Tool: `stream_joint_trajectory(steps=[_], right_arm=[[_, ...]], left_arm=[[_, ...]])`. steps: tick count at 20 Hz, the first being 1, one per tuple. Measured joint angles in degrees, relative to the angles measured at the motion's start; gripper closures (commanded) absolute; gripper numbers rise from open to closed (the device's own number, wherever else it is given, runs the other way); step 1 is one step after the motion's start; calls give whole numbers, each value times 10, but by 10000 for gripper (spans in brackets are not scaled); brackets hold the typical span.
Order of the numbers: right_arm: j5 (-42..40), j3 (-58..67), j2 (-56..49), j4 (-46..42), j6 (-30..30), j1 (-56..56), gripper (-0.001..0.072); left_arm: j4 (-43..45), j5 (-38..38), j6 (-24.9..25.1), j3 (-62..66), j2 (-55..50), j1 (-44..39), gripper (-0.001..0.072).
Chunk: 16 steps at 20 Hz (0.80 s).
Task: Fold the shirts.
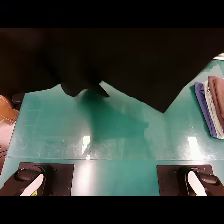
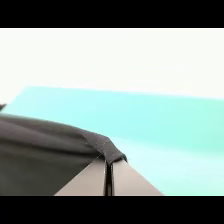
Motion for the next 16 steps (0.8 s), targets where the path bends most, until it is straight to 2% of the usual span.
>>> stream_joint_trajectory(steps=[4,9,12,16], right_arm=[[49,83,3,1,0,-73,702],[144,143,-57,4,23,-132,702],[189,122,-122,-3,40,-123,702],[212,28,-231,-35,49,-66,702]], left_arm=[[-21,26,-5,90,1,0,679],[-39,35,-6,114,-48,0,678],[-40,5,-6,69,-113,0,678],[-36,-56,-7,-36,-229,0,677]])
